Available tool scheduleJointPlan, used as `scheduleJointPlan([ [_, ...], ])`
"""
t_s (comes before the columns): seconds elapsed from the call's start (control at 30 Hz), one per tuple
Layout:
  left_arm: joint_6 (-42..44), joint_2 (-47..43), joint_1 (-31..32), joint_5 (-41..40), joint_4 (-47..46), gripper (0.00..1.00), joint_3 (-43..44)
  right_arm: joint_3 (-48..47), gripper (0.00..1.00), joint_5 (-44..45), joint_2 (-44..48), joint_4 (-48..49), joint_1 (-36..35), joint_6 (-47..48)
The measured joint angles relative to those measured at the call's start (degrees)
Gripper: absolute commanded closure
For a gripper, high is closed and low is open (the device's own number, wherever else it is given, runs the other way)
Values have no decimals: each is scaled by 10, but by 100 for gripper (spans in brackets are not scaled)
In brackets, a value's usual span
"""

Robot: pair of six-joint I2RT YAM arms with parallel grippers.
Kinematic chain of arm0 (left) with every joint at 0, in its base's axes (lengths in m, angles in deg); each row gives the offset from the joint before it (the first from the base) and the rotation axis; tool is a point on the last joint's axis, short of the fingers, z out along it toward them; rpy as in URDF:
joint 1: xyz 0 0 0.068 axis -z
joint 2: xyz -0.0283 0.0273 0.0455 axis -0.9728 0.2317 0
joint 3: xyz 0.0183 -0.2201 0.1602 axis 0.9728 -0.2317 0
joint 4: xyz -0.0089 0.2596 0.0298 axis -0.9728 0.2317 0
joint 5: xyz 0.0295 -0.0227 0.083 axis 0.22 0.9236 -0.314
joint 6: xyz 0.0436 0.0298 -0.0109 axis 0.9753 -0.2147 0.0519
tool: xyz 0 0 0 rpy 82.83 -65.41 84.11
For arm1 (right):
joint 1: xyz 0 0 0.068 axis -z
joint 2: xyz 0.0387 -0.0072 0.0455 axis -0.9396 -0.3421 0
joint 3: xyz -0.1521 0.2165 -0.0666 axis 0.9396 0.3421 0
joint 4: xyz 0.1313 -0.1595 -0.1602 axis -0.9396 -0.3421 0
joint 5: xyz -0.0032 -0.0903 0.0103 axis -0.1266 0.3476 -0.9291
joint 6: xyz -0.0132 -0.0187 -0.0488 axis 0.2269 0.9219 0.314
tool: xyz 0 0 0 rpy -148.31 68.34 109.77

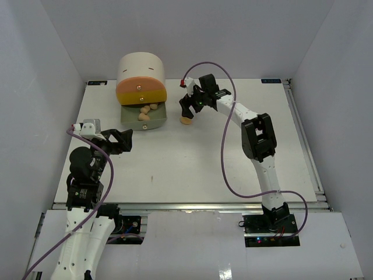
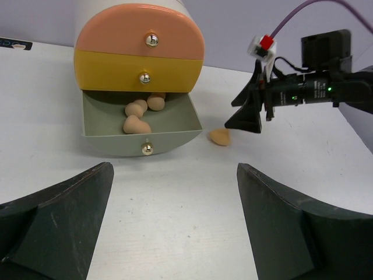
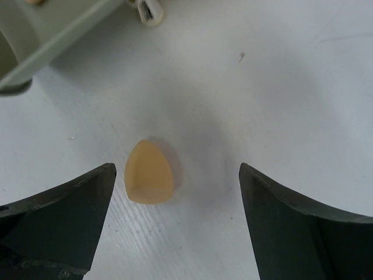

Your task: Organize the makeup

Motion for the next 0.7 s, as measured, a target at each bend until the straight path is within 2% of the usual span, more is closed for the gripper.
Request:
scheduleJointPlan([
  [0.1, 0, 0, 0, 0, 0, 2, 0, -13, 13, 2, -34, -24, -4, -7],
  [0.17, 0, 2, 0, 0, 0, 2, 0, -19, 20, 6, -50, -34, -6, -11],
  [0.27, 0, 4, 0, 0, 0, 2, 0, -24, 36, 10, -64, -41, -9, -15],
  [0.3, 0, 5, 0, 0, 0, 2, 0, -24, 50, 9, -65, -45, -9, -16],
  [0.33, 0, 5, -1, 0, 0, 2, 0, -24, 58, 8, -65, -49, -9, -17],
  [0.43, 0, 5, -2, 1, 0, 2, 0, -24, 80, 0, -65, -51, -9, -17],
  [0.5, 0, 6, -3, 2, 0, 2, 0, -24, 83, -3, -64, -52, -9, -18],
  [0.7, 0, 6, -4, 3, 0, 2, 0, -24, 85, -14, -39, -63, -11, -7],
])
